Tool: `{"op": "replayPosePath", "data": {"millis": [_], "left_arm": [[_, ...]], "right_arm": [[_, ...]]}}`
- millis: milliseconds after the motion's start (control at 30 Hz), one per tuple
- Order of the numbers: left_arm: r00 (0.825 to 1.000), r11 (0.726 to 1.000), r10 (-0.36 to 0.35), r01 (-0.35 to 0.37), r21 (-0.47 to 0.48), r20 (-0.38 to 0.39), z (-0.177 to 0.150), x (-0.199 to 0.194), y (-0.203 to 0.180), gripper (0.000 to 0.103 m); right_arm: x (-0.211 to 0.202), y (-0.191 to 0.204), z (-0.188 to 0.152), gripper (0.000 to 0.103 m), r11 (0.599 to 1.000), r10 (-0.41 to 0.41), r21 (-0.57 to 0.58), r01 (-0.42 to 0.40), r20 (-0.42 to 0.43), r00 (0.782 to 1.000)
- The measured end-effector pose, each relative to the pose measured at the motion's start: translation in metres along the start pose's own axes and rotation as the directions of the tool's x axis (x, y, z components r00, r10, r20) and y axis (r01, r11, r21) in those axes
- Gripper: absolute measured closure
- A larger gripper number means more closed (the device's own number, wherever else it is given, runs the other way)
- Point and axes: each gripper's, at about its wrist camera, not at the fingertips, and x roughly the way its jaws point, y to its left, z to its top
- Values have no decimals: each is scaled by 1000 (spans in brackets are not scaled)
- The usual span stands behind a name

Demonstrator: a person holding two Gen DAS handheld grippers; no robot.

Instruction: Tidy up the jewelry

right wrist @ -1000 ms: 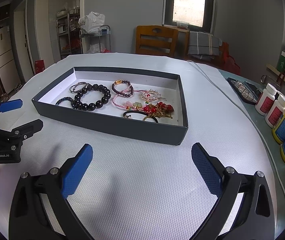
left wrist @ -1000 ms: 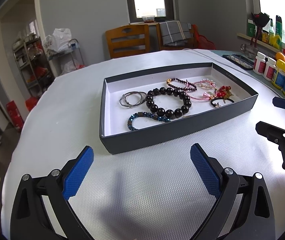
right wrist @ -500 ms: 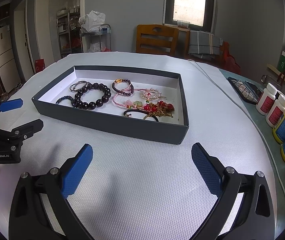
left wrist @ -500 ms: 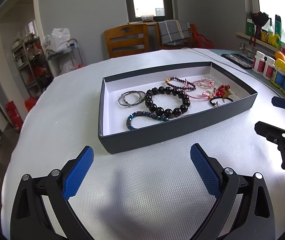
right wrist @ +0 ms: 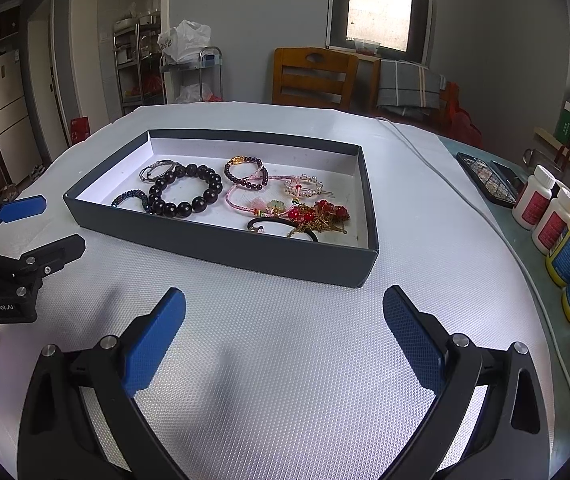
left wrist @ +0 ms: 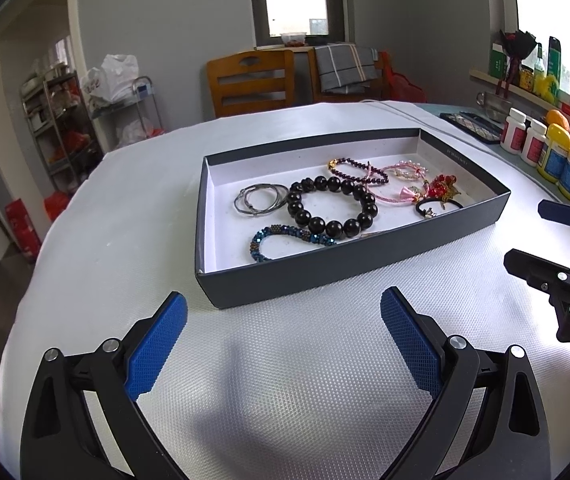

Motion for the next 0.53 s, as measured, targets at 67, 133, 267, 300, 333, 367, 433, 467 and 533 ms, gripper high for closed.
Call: {"op": "replayPosePath", "data": {"millis": [67,133,267,300,333,367,433,467,533], "left_arm": [[1000,1000,2,-2,-3,7,0,-1,1,4],[1000,1000,-4,4,-5,8,1,-1,3,4],[1000,1000,4,-4,5,0,1,0,1,4],[1000,1000,9,-9,9,-3,1,1,0,4],[1000,1000,13,-13,12,-6,1,1,0,4],[1000,1000,20,-19,14,-9,1,2,-1,4],[1000,1000,25,-24,17,-19,1,3,0,4],[999,1000,25,-25,15,-23,1,4,0,4],[999,1000,28,-27,8,-21,1,3,2,4]], "right_arm": [[0,0,0,6,1000,0,1,0,-1,1000],[0,0,-1,6,1000,0,2,0,-2,1000],[1,0,-2,6,1000,1,3,-1,-5,1000],[1,0,-2,6,1000,1,3,-1,-5,1000],[1,0,-2,6,1000,1,3,-1,-5,1000],[1,0,-2,6,1000,1,3,-1,-5,1000],[1,0,-2,6,1000,1,3,-1,-6,1000],[2,0,-2,6,1000,2,4,-2,-8,1000],[2,-1,-3,6,1000,4,9,-4,-9,1000]]}}
